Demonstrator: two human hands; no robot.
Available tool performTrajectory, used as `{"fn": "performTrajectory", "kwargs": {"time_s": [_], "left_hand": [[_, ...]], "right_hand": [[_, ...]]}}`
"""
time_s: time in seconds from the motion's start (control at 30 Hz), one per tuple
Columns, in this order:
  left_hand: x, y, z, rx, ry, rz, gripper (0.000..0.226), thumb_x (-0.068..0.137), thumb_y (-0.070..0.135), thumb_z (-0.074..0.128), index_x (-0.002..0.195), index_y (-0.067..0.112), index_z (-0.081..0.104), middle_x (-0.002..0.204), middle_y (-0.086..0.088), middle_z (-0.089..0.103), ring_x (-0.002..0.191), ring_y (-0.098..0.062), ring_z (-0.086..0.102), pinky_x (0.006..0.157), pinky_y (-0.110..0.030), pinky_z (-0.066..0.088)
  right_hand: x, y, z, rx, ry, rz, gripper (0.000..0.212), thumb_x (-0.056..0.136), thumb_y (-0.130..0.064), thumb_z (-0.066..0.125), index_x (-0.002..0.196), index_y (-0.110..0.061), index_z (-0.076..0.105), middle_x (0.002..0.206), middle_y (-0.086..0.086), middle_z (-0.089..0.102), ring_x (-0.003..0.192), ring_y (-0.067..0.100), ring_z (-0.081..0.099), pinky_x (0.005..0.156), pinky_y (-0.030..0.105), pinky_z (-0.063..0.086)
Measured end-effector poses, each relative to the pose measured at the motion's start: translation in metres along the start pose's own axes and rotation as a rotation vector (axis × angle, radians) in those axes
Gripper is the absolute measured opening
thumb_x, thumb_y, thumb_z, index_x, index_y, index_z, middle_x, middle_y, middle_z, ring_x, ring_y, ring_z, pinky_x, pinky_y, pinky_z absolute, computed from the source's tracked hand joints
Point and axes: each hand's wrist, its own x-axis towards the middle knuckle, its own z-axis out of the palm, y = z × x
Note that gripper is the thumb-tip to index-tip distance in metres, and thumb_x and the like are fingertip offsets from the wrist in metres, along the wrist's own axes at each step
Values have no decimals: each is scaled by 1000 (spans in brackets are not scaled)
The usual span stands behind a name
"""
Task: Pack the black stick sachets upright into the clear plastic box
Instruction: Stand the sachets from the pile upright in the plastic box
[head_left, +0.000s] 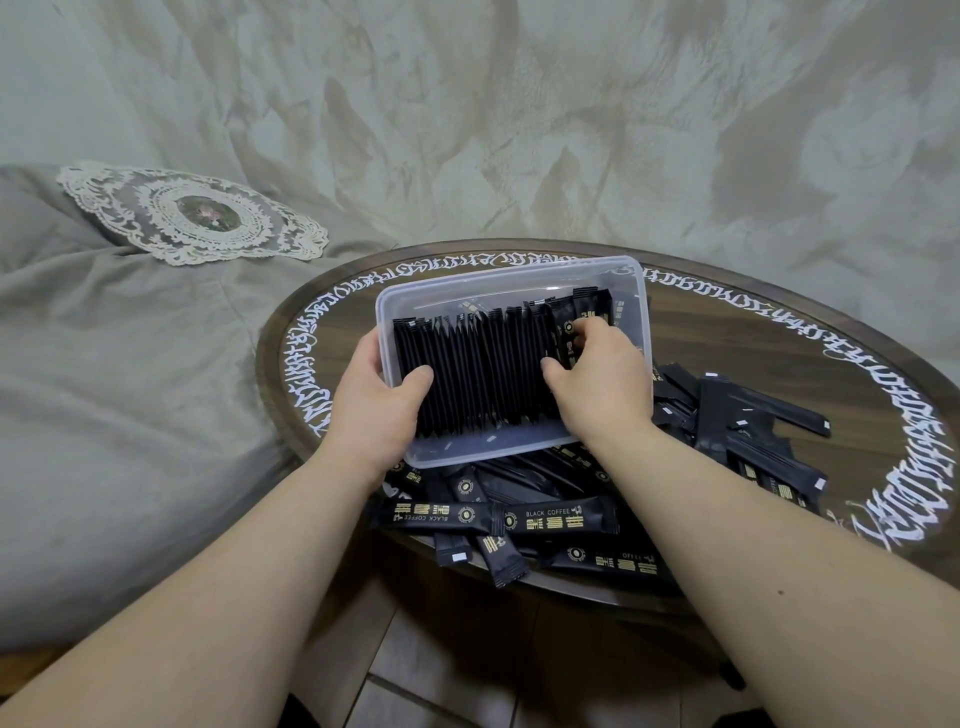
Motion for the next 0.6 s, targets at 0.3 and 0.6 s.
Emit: {"fn": "performTrajectory", "kwargs": {"time_s": [0.3, 0.6], "left_hand": [[-1, 0, 0, -1, -32, -3, 51, 83, 17, 62, 131, 33, 49, 117, 12, 65, 109, -7, 61, 100, -38, 47], [0, -1, 1, 3, -38, 0, 60, 73, 29, 59, 133, 30, 50, 116, 14, 65, 109, -4, 60, 97, -32, 47]], "right_hand": [[7, 6, 2, 83, -99, 84, 38, 85, -34, 65, 117, -19, 51, 98, -4, 59, 97, 21, 56, 73, 27, 35], [7, 9, 5, 52, -97, 67, 25, 84, -37, 64, 96, -19, 51, 90, -2, 58, 88, 23, 52, 71, 29, 36]]}}
